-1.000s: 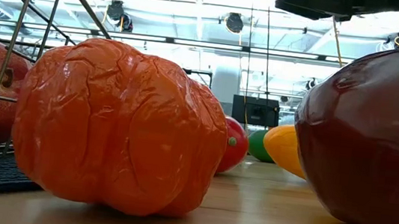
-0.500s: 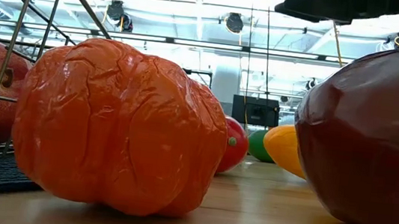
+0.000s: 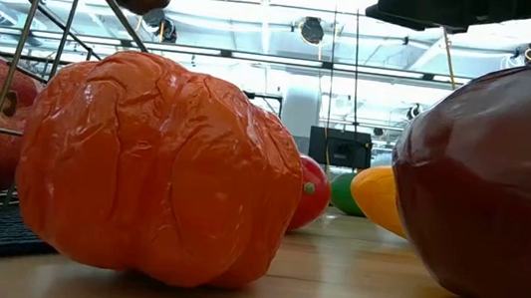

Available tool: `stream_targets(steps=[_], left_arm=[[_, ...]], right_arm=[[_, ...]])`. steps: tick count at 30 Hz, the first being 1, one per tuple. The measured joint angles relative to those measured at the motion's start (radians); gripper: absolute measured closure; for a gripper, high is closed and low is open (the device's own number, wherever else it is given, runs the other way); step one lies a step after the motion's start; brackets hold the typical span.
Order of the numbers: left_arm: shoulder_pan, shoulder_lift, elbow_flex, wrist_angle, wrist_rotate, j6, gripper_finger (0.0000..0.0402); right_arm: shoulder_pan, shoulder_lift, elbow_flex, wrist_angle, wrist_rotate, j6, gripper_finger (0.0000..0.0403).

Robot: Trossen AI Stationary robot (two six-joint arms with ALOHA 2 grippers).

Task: Build produce basket
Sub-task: Put the top dark red apple into the gold wire basket

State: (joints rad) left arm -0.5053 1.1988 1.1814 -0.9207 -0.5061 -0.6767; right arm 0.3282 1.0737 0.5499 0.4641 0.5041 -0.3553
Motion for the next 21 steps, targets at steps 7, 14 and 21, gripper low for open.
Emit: stream_targets(steps=[7, 14, 21], left_arm=[[-0.048, 0.058, 0.0, 0.005, 0.024, -0.022, 0.0108], [-0.106, 0.143, -0.001, 0.002, 0.038, -0.054, 0.0108], [-0.154, 0.226, -0.001, -0.001, 0.037, -0.097, 0.0108]], right_arm=[[-0.016, 0.0, 0.0, 0.003, 0.0, 0.032, 0.0007], [-0.016, 0.0, 0.0, 0.007, -0.001, 0.041, 0.0007], [-0.016, 0.0, 0.0, 0.011, -0.002, 0.053, 0.0007]])
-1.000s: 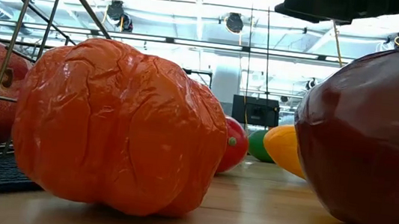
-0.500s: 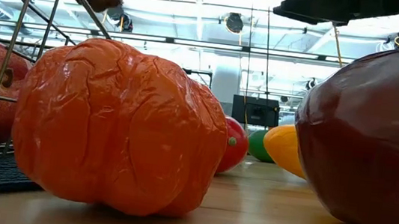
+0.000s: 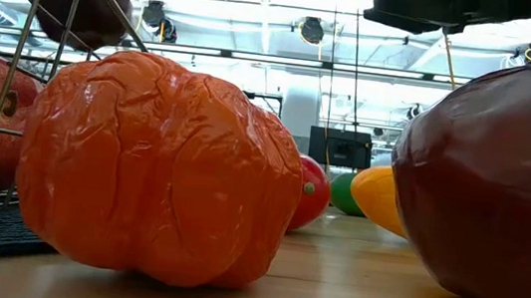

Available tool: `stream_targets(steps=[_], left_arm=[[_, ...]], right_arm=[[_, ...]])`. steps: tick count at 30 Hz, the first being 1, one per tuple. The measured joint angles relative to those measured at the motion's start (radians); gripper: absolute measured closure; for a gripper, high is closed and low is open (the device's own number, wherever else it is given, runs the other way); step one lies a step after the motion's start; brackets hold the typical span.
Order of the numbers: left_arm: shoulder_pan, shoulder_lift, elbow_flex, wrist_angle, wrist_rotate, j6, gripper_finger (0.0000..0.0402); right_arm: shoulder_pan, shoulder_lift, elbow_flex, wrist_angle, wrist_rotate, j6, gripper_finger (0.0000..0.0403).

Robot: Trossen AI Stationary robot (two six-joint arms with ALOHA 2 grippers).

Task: Build produce basket
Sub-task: Put the top dark red apple into the gold wire basket, then put the dark red apple into the gold wire basket

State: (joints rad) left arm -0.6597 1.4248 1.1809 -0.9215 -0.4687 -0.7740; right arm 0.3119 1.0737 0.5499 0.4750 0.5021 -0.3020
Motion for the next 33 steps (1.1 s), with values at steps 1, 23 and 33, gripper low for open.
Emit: stream_targets(steps=[1, 23, 33], left_arm=[[-0.003, 0.01, 0.0, -0.001, -0.001, -0.002, 0.0108], [0.01, 0.03, 0.0, -0.002, -0.038, 0.019, 0.0021], [0.069, -0.044, 0.116, -0.003, -0.032, 0.203, 0.0052]], right_arm=[[0.0, 0.0, 0.0, 0.0, 0.0, 0.002, 0.0007], [0.0, 0.0, 0.0, -0.001, -0.001, 0.002, 0.0007], [0.0, 0.0, 0.0, -0.001, -0.001, 0.005, 0.0007]])
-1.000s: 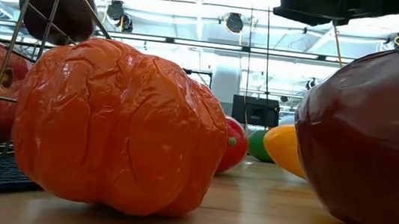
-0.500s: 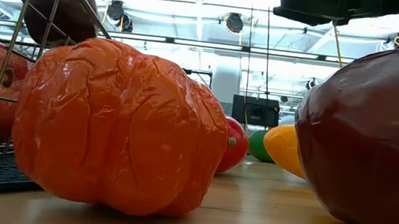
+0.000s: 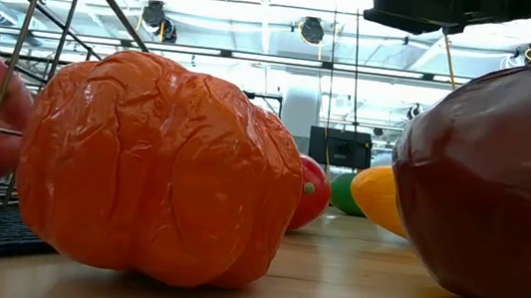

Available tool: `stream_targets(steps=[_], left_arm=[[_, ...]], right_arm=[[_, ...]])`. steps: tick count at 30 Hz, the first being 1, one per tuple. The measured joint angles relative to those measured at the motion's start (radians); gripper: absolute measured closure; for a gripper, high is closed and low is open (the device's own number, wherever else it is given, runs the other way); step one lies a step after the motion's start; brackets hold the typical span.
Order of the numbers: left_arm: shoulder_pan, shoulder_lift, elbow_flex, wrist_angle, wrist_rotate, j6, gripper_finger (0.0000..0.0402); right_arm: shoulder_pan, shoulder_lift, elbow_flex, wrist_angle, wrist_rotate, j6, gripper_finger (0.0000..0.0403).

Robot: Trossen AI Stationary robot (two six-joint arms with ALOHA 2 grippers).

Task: Build produce basket
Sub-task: Put the dark red apple into the gold wire basket

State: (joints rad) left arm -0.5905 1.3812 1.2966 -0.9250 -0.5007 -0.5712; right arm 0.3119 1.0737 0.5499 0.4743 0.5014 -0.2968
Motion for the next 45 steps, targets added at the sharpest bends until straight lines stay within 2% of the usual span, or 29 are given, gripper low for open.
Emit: stream_targets(steps=[6, 10, 15, 18, 22, 25, 27, 32, 36, 39, 45], left_arm=[[0.028, -0.002, 0.161, 0.015, -0.013, 0.227, 0.009], [0.036, -0.002, 0.206, 0.044, -0.089, 0.364, 0.0109], [0.036, -0.003, 0.14, 0.143, -0.143, 0.498, 0.0127], [0.054, 0.0, 0.068, 0.257, -0.129, 0.607, 0.0136], [0.096, -0.001, 0.012, 0.357, -0.063, 0.692, 0.0148], [0.127, -0.002, 0.011, 0.362, 0.049, 0.697, 0.0158], [0.143, -0.002, 0.01, 0.361, 0.085, 0.691, 0.0165], [0.157, -0.002, 0.01, 0.358, 0.091, 0.667, 0.0177], [0.157, -0.002, 0.01, 0.35, 0.092, 0.669, 0.0178], [0.161, -0.002, 0.01, 0.352, 0.092, 0.669, 0.0179], [0.165, -0.002, 0.01, 0.353, 0.092, 0.645, 0.0179]], right_arm=[[0.0, 0.0, 0.0, 0.0, 0.0, 0.028, 0.0007], [0.0, 0.0, 0.0, 0.0, 0.0, 0.11, 0.0007], [0.005, 0.0, 0.0, -0.018, -0.005, 0.212, 0.0007], [0.005, 0.0, 0.0, -0.046, -0.019, 0.315, 0.0007], [0.005, 0.0, 0.0, -0.104, -0.11, 0.453, 0.0007], [0.019, 0.0, 0.0, -0.146, -0.158, 0.555, 0.0007], [0.04, 0.0, 0.0, -0.167, -0.166, 0.605, 0.0007], [0.121, 0.0, 0.0, -0.181, -0.166, 0.662, 0.0008], [0.237, 0.025, 0.0, -0.191, -0.163, 0.722, 0.001], [0.311, 0.065, 0.0, -0.173, -0.114, 0.794, 0.0011], [0.408, 0.198, 0.027, -0.139, -0.087, 0.922, 0.0012]])
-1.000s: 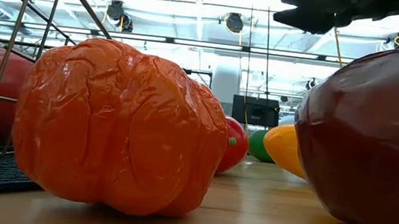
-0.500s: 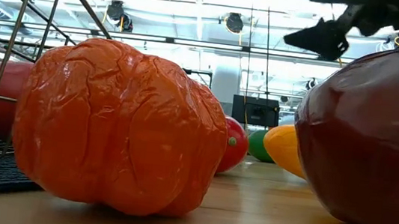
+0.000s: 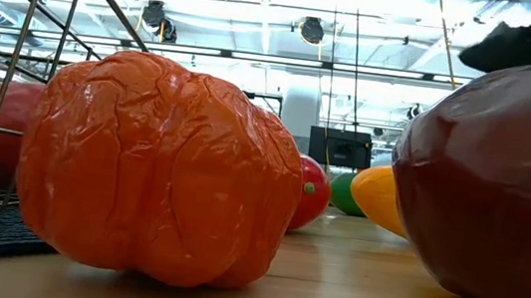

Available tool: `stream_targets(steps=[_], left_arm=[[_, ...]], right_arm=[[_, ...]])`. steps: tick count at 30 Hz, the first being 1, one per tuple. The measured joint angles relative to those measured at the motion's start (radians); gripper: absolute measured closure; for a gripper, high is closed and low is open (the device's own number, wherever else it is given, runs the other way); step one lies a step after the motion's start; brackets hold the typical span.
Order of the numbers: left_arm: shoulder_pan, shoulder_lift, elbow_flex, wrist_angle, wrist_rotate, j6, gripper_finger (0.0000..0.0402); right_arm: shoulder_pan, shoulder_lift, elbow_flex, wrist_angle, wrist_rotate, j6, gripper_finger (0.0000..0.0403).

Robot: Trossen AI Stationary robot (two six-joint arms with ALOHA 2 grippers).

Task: Build produce basket
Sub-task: Put the dark red apple into the gold wire basket

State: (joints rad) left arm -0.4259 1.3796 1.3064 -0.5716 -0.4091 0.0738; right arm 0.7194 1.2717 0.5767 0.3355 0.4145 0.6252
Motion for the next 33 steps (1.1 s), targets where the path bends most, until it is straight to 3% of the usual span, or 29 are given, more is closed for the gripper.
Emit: stream_targets(steps=[4, 8, 12, 18, 33], left_arm=[[0.0, 0.0, 0.0, 0.002, 0.0, -0.005, 0.0179], [0.0, 0.0, 0.0, 0.021, 0.0, -0.006, 0.0179], [0.0, 0.0, 0.0, 0.03, 0.0, -0.007, 0.0179], [0.0, 0.0, 0.0, 0.028, 0.0, -0.007, 0.0178], [0.0, 0.0, 0.0, 0.029, 0.001, -0.001, 0.0178]], right_arm=[[0.02, 0.133, 0.11, -0.012, -0.001, 0.006, 0.0012], [0.01, 0.246, 0.238, -0.049, -0.076, -0.067, 0.0012], [0.006, 0.302, 0.319, -0.133, -0.048, -0.126, 0.0012], [0.0, 0.331, 0.334, -0.135, -0.027, -0.137, 0.0012], [-0.04, 0.414, 0.334, -0.107, -0.127, -0.076, 0.0012]])
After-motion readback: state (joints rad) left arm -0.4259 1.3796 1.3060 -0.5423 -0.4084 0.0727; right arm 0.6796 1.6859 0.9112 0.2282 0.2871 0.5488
